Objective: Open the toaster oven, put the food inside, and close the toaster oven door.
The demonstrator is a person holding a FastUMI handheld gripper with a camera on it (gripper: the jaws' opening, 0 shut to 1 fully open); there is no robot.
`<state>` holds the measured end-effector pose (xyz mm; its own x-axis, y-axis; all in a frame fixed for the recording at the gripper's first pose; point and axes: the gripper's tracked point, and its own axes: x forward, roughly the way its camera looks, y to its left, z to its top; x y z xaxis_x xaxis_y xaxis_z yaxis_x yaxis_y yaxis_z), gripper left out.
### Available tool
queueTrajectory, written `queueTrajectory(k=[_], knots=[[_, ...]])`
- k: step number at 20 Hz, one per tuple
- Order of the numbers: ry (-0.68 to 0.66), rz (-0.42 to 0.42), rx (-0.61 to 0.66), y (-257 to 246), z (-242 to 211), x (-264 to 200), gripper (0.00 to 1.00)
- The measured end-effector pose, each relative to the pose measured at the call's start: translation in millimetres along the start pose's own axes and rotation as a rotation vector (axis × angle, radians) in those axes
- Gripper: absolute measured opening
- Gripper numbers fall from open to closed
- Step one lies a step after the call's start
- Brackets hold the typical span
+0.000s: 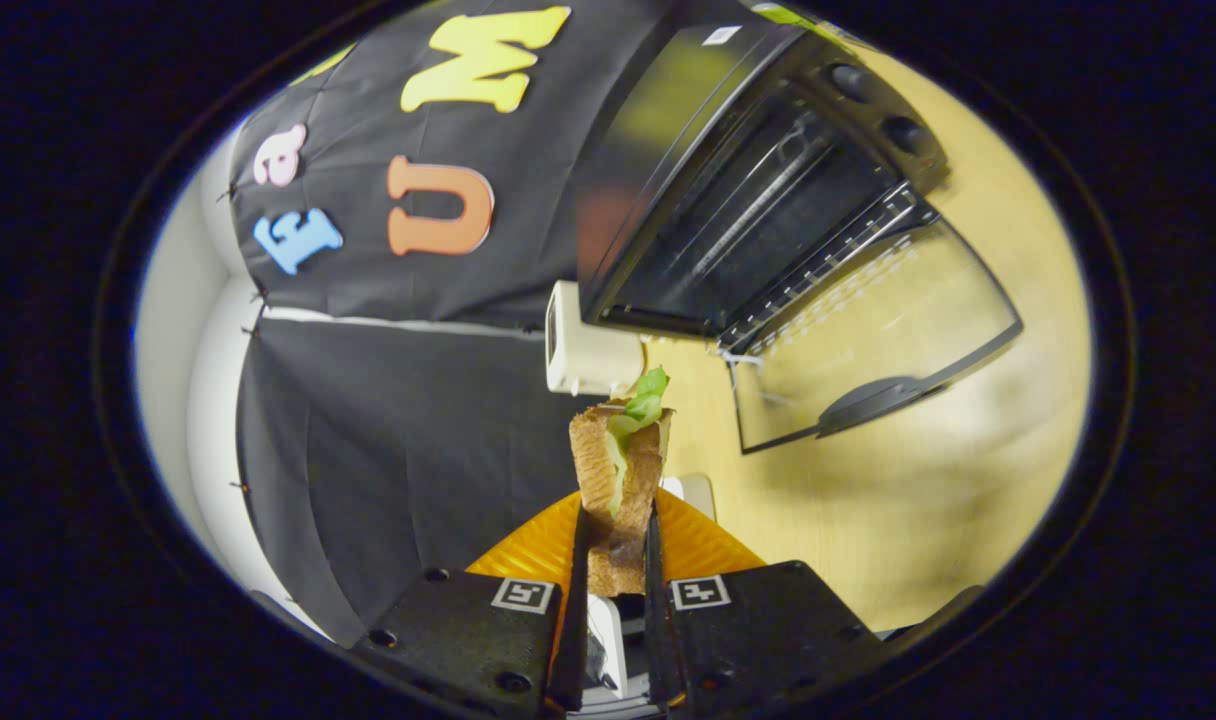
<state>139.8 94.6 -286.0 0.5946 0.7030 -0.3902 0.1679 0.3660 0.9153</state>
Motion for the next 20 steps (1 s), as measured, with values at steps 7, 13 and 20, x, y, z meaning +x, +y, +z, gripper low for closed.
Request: queueTrajectory(k=[7,13,20], knots=[[-0.339,0.098,0.142,-42,111,-2,0.29],[-0.514,0.156,0.204,-66,173,41,0.29],[-0.617,0.133,0.189,-60,196,73,0.36]])
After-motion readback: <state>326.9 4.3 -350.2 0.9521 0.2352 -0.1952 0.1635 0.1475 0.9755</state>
